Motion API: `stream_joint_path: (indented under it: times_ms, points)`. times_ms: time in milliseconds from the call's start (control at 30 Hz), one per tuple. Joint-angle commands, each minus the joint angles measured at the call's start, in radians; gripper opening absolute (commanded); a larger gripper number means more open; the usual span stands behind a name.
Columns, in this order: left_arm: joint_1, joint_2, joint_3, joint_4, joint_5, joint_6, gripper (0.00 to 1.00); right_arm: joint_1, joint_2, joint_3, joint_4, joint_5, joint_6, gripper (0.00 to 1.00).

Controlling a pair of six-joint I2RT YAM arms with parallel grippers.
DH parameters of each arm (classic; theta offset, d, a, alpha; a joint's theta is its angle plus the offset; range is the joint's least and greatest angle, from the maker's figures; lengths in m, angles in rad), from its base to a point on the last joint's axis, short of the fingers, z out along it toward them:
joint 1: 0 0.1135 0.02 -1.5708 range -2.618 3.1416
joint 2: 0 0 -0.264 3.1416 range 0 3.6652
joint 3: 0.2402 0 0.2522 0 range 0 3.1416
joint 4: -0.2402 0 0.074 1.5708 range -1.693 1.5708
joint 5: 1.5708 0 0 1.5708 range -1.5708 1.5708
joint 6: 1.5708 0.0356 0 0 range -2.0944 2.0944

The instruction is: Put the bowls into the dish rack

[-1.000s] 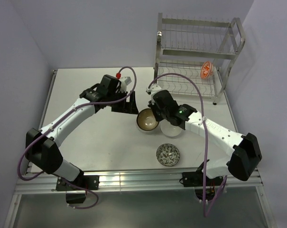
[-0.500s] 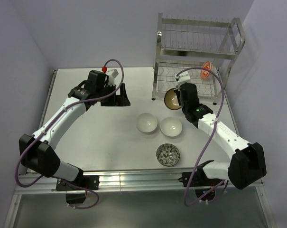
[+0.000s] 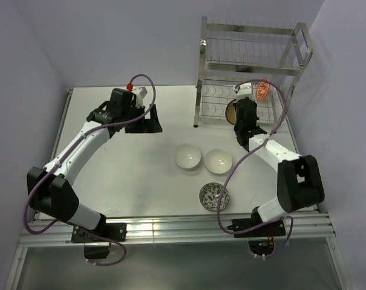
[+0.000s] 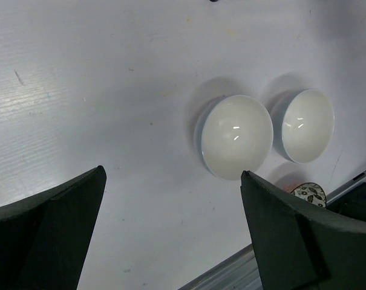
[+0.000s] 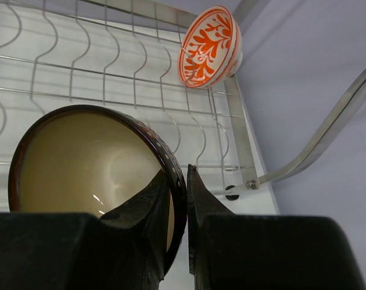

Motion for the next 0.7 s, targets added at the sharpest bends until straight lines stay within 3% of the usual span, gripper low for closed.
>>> stream_joint_path:
  times_ms: [0, 267, 667]
  points:
    - [0.018, -0.001, 0.012, 0.031, 0.001, 0.018, 0.99, -0.021, 0.031, 0.064, 0.265, 0.052, -0.027, 0.0]
    - [0.049, 0.0, -0.006, 0.042, 0.013, 0.026, 1.0, -0.061, 0.132, 0.086, 0.397, 0.05, -0.081, 0.0]
    - [0.061, 0.019, 0.011, 0.046, 0.027, 0.056, 1.0, -0.093, 0.271, 0.164, 0.448, 0.059, -0.107, 0.0]
